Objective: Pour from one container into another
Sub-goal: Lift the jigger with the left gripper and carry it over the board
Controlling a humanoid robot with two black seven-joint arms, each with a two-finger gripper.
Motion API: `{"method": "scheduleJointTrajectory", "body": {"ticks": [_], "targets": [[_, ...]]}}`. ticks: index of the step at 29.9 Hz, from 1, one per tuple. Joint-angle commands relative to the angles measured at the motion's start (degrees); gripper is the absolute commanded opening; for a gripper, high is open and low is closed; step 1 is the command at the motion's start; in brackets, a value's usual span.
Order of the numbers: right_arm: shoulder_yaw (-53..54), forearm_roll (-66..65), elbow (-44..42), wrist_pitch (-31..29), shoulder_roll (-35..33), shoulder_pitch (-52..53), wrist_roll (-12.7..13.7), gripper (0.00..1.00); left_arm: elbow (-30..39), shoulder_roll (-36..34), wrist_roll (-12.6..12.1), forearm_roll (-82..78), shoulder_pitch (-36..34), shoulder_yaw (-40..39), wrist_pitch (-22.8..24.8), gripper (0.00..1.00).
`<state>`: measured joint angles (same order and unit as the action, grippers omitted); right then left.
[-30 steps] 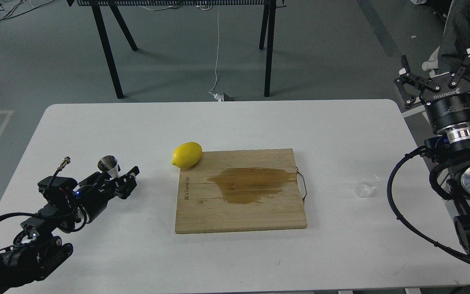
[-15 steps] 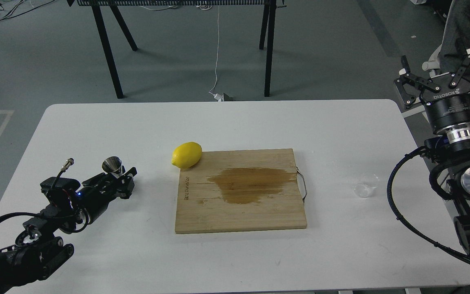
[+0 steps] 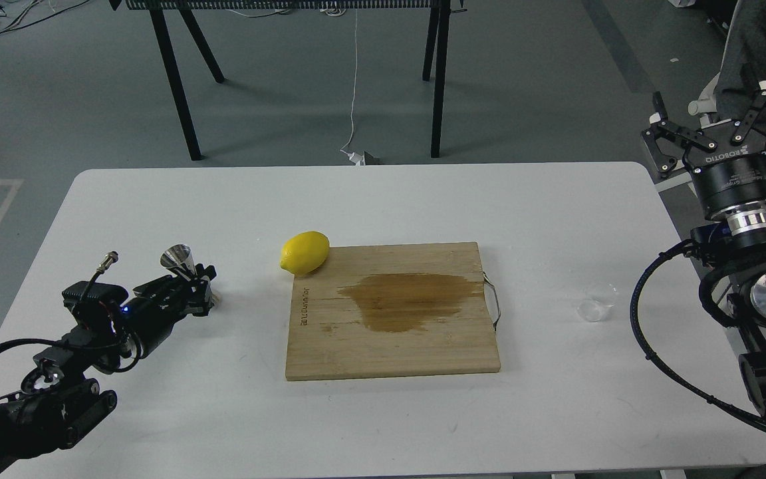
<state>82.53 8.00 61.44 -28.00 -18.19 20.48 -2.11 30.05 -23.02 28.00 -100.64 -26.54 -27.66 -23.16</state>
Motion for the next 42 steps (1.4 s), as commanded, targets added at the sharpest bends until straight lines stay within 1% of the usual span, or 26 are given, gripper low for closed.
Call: {"method": "scheduleJointTrajectory", "body": {"ticks": [1, 3, 7, 9, 10, 12, 15, 18, 21, 25, 28, 30, 34, 39, 42], "targets": [[0.0, 0.0, 0.0, 0.0, 0.0, 0.0, 0.0, 0.99, 0.0, -0.7, 0.0, 0.3, -3.9, 0.0, 0.7, 0.10], [-0.1, 0.0, -0.1, 0.0, 0.0, 0.0, 0.0, 0.99, 0.2, -2.0, 0.0, 0.3, -6.7, 0.0, 0.8, 0.09], [-0.1, -0.1, -0.3, 0.0, 0.0, 0.2, 0.0, 0.99, 0.9, -3.9, 0.0, 0.3, -13.3, -0.1, 1.6, 0.09], [-0.1, -0.1, -0.4, 0.0, 0.1, 0.3, 0.0, 0.99, 1.8, -3.9, 0.0, 0.3, -17.5, -0.1, 4.5, 0.09], [-0.1, -0.1, -0.4, 0.0, 0.1, 0.5, 0.0, 0.99, 2.9, -3.6, 0.0, 0.3, -19.6, -0.1, 6.8, 0.09], [0.0, -0.1, -0.4, 0.0, 0.0, 0.6, 0.0, 0.99, 5.4, -3.4, 0.0, 0.3, -22.3, -0.1, 9.5, 0.08], [0.1, -0.1, -0.5, 0.0, 0.0, 0.6, 0.0, 0.99, 9.4, -1.1, 0.0, 0.3, -25.5, -0.2, 12.2, 0.08], [0.2, -0.1, -0.6, 0.0, -0.1, 0.7, 0.0, 0.99, 11.6, 4.9, 0.0, 0.0, -27.3, -0.1, 13.7, 0.08], [0.2, -0.2, -0.8, 0.0, -0.1, 0.7, 0.0, 0.99, 12.1, 9.3, 0.0, -0.8, -28.0, 1.1, 13.9, 0.08], [0.4, 0.1, -0.7, 0.0, -0.1, 1.1, 0.3, 0.99, 11.7, 13.9, 0.0, -5.0, -28.1, 7.9, 13.8, 0.08], [1.1, 0.1, -0.7, 0.0, -0.1, 1.8, 0.7, 0.99, 11.3, 18.6, 0.0, -8.3, -27.4, 9.4, 13.6, 0.08], [1.3, 0.1, -0.8, 0.0, -0.1, 2.5, 0.7, 0.99, 10.8, 20.5, 0.0, -9.6, -26.5, 9.6, 13.5, 0.08], [1.3, 0.1, -1.1, 0.0, -1.2, 4.8, 0.9, 0.99, 8.9, 23.0, 0.0, -12.1, -23.7, 10.0, 12.8, 0.08], [0.9, 0.1, -2.3, 1.4, -1.3, 8.4, 2.3, 0.99, 7.1, 23.0, 0.0, -15.9, -20.2, 10.0, 11.1, 0.08], [0.9, 0.2, -2.3, 1.6, -1.2, 8.9, 2.3, 0.99, 5.0, 23.0, 0.0, -17.7, -18.5, 10.0, 9.7, 0.09]]}}
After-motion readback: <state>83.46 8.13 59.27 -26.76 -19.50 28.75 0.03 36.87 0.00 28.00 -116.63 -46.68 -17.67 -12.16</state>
